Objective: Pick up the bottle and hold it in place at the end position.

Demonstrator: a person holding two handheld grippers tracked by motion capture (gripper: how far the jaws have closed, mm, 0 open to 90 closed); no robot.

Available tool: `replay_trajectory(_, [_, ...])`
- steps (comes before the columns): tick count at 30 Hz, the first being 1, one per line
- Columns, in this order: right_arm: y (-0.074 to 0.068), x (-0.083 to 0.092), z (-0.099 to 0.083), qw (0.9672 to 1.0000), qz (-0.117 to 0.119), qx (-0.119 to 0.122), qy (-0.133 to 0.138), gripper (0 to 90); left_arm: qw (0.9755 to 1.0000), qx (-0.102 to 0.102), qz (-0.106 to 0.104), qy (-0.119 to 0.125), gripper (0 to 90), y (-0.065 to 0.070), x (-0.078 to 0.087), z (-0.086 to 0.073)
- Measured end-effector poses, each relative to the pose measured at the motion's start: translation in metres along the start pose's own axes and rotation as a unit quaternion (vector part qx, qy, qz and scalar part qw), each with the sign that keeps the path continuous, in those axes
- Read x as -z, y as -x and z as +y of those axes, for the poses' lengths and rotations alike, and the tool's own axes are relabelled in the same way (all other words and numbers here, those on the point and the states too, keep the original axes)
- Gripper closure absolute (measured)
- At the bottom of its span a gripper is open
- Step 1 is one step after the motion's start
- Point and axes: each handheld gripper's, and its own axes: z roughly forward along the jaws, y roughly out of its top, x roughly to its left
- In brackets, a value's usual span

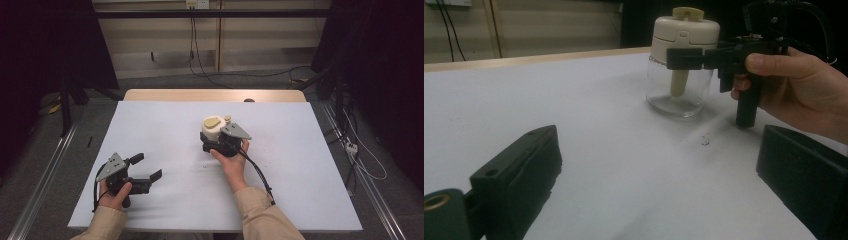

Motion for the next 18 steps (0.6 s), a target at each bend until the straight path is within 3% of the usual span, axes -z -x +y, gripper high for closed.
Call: replay_trajectory(18, [0.0032, 0.0047, 0.0011, 0.9993, 0.018, 0.014, -0.030, 6.1, 1.0000, -0.002, 0.000, -0.002, 3.8, 0.0013, -0.0009, -0.0003])
